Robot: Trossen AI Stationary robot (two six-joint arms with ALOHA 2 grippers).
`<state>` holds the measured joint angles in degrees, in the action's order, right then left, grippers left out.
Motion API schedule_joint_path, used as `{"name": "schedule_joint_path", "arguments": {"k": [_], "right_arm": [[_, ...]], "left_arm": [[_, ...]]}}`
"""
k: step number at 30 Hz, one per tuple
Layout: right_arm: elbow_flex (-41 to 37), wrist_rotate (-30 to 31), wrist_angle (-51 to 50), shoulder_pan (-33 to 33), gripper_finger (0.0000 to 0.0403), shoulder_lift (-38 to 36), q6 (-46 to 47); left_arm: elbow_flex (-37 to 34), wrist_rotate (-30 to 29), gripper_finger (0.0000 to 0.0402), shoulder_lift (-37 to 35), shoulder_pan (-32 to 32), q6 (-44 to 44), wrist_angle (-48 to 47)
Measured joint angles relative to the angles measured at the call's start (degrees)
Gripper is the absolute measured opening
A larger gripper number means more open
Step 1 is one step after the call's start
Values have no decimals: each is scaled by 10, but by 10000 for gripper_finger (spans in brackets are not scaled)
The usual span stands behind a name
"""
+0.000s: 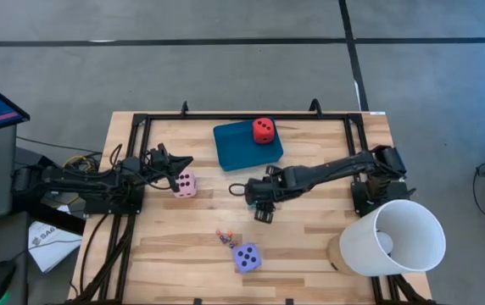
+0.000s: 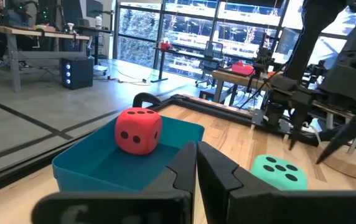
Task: Pick & Place Dice
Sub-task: Put the large blue dice into the blue bin
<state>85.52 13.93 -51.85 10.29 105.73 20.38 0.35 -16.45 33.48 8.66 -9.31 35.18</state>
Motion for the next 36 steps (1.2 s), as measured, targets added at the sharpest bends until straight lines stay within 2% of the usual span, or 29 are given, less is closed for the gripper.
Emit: {"name": "schedule_joint_path", "arguments": {"k": [11,23,27,36], "right_arm": [[0,14,11,63,176,6,1],[0,46,28,65,179,54,-44],[1,87,29,64,180,77,-53],[0,104,25,77,163,53,-50]], "left_arm": [[0,0,6,0,0,0,0],[0,0,6,0,0,0,0],[0,0,6,0,0,0,0],[0,0,6,0,0,0,0]]}}
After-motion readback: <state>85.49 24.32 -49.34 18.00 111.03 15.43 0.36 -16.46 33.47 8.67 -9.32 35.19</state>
